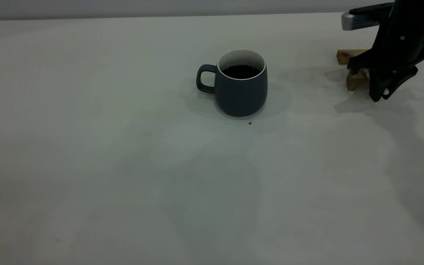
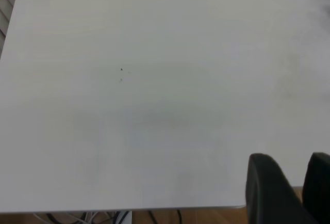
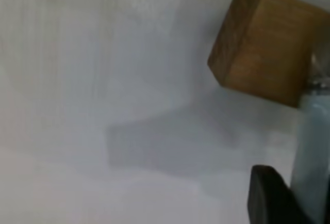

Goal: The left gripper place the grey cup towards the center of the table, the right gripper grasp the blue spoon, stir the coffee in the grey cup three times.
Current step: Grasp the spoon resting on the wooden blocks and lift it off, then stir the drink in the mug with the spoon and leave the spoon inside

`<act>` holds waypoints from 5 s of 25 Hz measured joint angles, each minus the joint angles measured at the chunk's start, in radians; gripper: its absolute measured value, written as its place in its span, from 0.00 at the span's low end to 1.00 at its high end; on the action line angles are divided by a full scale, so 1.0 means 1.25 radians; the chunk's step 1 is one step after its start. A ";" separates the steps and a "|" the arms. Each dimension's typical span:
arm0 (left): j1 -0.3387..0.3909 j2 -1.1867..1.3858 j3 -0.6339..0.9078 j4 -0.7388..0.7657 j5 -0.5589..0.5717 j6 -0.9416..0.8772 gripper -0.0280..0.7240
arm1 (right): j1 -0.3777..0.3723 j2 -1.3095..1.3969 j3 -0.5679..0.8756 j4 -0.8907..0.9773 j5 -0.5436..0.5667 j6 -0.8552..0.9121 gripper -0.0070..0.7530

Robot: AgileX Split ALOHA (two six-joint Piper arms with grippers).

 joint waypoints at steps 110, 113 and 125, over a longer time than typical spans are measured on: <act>0.000 0.000 0.000 0.000 0.000 0.000 0.36 | 0.134 0.064 -0.005 1.429 0.316 0.427 0.17; 0.000 0.000 0.000 0.000 0.000 0.000 0.36 | 0.127 0.064 -0.005 1.419 0.304 0.404 0.17; 0.000 0.000 0.000 0.000 0.000 0.001 0.36 | 0.106 0.044 -0.005 1.247 0.273 0.682 0.17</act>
